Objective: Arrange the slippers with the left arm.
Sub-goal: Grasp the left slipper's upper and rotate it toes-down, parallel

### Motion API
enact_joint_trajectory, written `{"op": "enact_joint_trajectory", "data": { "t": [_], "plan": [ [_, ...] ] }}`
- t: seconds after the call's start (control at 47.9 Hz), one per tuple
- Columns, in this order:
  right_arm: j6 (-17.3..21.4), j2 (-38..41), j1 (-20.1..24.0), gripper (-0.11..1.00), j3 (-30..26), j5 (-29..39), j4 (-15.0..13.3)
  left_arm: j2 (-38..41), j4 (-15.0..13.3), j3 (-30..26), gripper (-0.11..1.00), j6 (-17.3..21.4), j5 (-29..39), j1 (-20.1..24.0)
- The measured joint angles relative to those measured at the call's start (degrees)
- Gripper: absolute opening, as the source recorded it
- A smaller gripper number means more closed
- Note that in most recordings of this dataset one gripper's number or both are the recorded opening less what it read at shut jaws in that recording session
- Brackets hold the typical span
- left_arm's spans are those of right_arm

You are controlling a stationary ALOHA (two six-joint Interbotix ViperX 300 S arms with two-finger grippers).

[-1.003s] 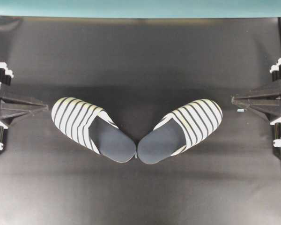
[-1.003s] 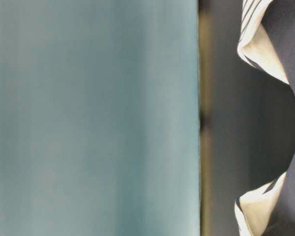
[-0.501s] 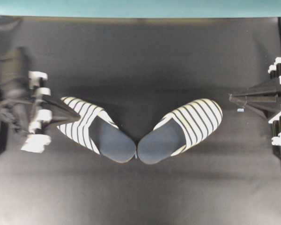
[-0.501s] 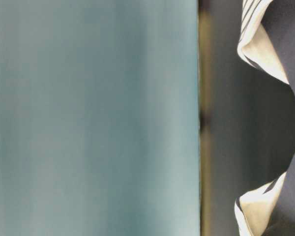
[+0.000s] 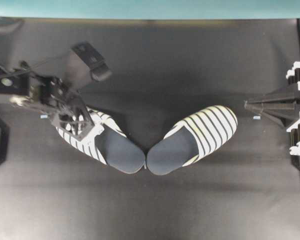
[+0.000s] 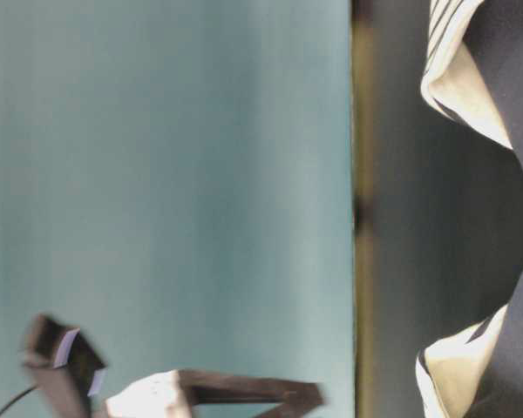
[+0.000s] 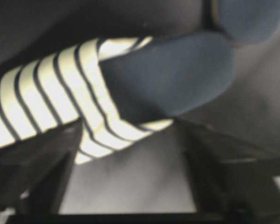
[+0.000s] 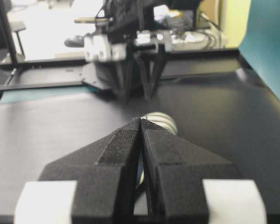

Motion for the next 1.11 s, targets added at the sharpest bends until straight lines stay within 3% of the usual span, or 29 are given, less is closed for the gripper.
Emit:
{"op": "enact_joint_trajectory", "data": {
  "t": [0.084,0.272,0.522,0.627,0.731,0.815,0.919,1.107],
  "plan": [
    [0.00,0.00,0.09,0.00,0.00,0.00,0.00,3.08,0.00,0.00,0.91,-2.46,0.00,0.00],
    [0.09,0.00,0.00,0.00,0.09,0.00,0.00,8.96,0.00,-0.44,0.88,-7.03,-0.18,-0.18],
    [0.09,0.00,0.00,0.00,0.00,0.00,0.00,11.16,0.09,1.23,0.85,-7.21,-0.26,-0.09],
    [0.09,-0.09,0.09,0.00,0.00,0.00,0.00,11.60,0.18,1.93,0.74,-6.50,-0.35,0.00],
    [0.09,0.00,0.09,0.00,0.00,0.00,0.00,11.69,0.26,1.93,0.49,-5.36,-0.70,0.00],
    [0.09,0.00,0.00,0.00,0.09,0.00,0.00,11.78,0.26,1.41,0.24,-3.96,-0.79,-0.26],
    [0.09,0.00,0.00,0.00,0.09,0.00,0.00,11.87,0.26,-0.18,0.03,0.09,-0.70,-0.88],
    [0.18,0.00,0.09,0.00,0.18,0.00,0.09,11.87,0.35,-4.31,0.01,14.06,0.97,-2.29]
  ]
}}
